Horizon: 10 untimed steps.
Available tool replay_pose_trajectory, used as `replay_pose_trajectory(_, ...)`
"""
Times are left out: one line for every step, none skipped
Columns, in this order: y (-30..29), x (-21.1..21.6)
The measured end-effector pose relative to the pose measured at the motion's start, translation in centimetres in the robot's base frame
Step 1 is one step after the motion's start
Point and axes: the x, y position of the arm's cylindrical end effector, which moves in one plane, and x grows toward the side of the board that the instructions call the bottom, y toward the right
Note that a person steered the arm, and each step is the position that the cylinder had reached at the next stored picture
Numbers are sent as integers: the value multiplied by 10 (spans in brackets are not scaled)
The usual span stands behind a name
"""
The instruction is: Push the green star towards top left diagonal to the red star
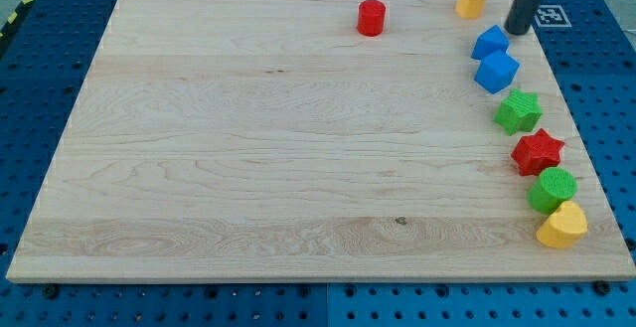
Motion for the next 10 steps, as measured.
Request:
replay_pose_trajectory(2,82)
replay_pose_trajectory(2,139)
replay_pose_trajectory(3,144)
replay_pose_trajectory(5,158)
replay_pose_trajectory(5,158)
replay_pose_trajectory(7,149)
replay_pose_trajectory(3,149)
replay_pose_trajectory(-17,149)
replay_pose_trajectory(-45,148)
replay_pose_trajectory(-70,139)
